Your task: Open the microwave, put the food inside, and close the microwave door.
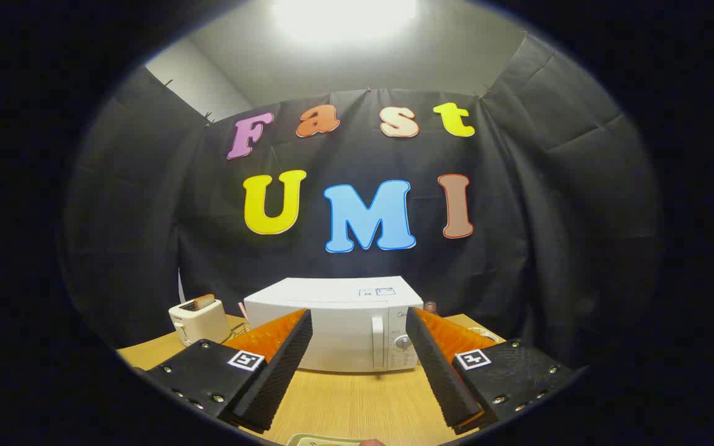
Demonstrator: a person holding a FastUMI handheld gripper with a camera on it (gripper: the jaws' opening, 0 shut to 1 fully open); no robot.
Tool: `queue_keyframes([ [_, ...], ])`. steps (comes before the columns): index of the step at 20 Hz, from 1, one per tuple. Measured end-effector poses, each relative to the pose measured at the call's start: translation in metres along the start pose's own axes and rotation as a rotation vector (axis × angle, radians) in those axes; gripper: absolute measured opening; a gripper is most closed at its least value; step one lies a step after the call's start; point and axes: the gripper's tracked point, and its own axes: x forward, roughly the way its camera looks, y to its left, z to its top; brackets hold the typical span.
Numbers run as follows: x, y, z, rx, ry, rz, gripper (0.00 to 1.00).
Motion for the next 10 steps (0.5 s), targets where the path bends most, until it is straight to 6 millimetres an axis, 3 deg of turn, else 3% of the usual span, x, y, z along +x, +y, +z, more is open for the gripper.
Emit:
queue_keyframes([
  [10,0.021,-0.005,-0.015,-0.025,0.022,0.006,0.96],
])
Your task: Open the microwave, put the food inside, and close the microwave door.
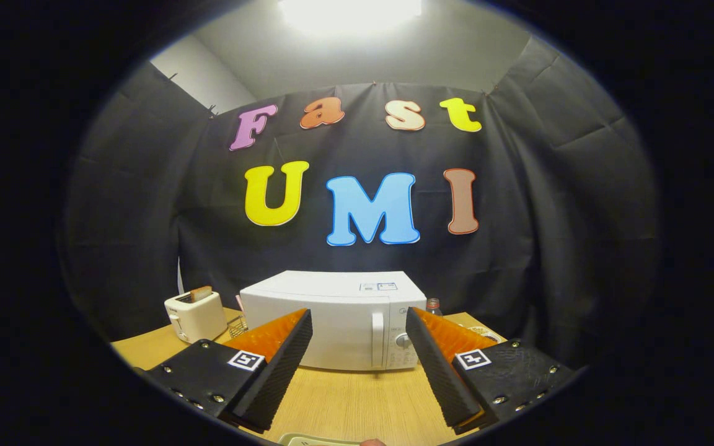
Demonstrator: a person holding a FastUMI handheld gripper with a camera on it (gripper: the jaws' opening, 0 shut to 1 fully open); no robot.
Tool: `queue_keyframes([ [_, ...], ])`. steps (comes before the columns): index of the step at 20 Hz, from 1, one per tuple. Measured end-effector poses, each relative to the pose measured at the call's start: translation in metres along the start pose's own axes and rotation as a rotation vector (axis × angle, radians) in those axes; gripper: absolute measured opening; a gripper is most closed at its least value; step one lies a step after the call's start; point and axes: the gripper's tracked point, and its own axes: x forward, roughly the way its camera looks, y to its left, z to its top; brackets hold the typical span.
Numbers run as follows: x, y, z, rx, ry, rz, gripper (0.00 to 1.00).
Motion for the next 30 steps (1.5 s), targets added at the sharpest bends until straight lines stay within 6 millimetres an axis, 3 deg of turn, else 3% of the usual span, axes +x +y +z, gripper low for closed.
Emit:
queue_keyframes([
  [9,0.047,-0.015,-0.024,0.023,0.029,-0.004,0.97],
  [25,0.156,-0.028,-0.126,0.016,0.206,0.015,0.97],
  [30,0.178,-0.031,-0.161,0.019,0.286,0.02,0.94],
])
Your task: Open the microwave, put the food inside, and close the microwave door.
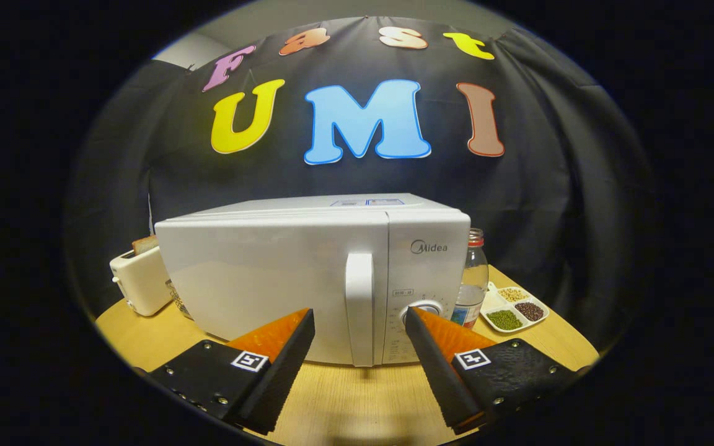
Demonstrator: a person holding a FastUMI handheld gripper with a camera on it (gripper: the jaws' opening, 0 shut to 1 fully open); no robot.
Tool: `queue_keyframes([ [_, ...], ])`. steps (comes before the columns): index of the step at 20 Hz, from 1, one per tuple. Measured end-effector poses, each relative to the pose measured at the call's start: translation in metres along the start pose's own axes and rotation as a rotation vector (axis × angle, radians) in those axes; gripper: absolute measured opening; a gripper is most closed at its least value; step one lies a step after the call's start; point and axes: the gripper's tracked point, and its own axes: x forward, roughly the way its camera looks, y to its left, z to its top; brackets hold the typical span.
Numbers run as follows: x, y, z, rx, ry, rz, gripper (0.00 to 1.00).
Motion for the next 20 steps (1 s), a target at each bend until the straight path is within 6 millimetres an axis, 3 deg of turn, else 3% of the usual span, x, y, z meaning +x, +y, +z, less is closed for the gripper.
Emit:
queue_keyframes([
  [5,0.02,-0.002,-0.011,0.015,0.03,0.007,0.83],
  [6,0.022,-0.001,-0.008,0.017,0.028,0.012,0.73],
  [8,0.028,0.002,-0.009,0.015,0.033,0.017,0.7],
  [9,0.027,0.0,-0.007,0.008,0.023,0.011,0.61],
  [10,0.029,-0.001,-0.006,0.01,0.024,0.007,0.41],
  [12,0.035,0.001,-0.009,0.004,0.037,0.003,0.41],
  [15,0.03,0.003,-0.008,-0.05,0.037,-0.016,0.19],
  [20,0.03,0.002,-0.007,-0.03,0.044,0.019,0.12],
])
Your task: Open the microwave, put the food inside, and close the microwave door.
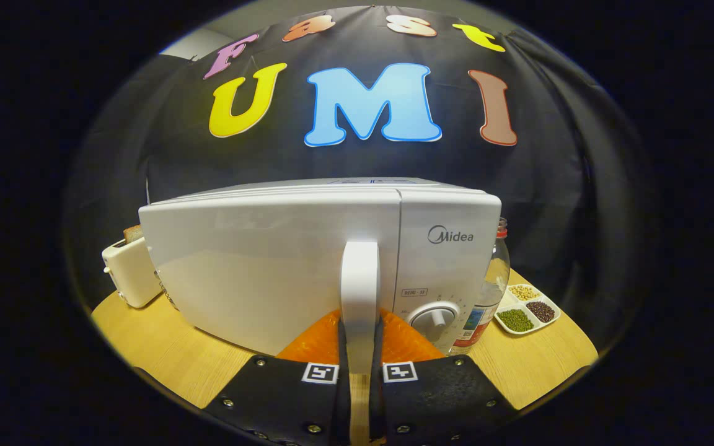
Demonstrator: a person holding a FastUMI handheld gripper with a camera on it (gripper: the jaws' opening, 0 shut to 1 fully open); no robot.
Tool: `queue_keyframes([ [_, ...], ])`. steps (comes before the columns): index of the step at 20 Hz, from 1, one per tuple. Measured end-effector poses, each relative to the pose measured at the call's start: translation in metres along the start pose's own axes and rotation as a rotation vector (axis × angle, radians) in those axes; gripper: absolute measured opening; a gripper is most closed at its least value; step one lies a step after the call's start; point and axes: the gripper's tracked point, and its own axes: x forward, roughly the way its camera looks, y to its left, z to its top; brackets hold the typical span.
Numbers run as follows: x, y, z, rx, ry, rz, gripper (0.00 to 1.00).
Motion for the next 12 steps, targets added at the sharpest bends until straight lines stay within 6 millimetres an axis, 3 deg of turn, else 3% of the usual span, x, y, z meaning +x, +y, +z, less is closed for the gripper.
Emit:
queue_keyframes([
  [5,-0.003,0.001,-0.001,-0.011,0.02,-0.016,0.06],
  [9,-0.043,0.015,-0.014,-0.089,-0.01,-0.027,0.06],
  [12,-0.062,0.023,-0.021,-0.052,0.017,-0.029,0.06],
])
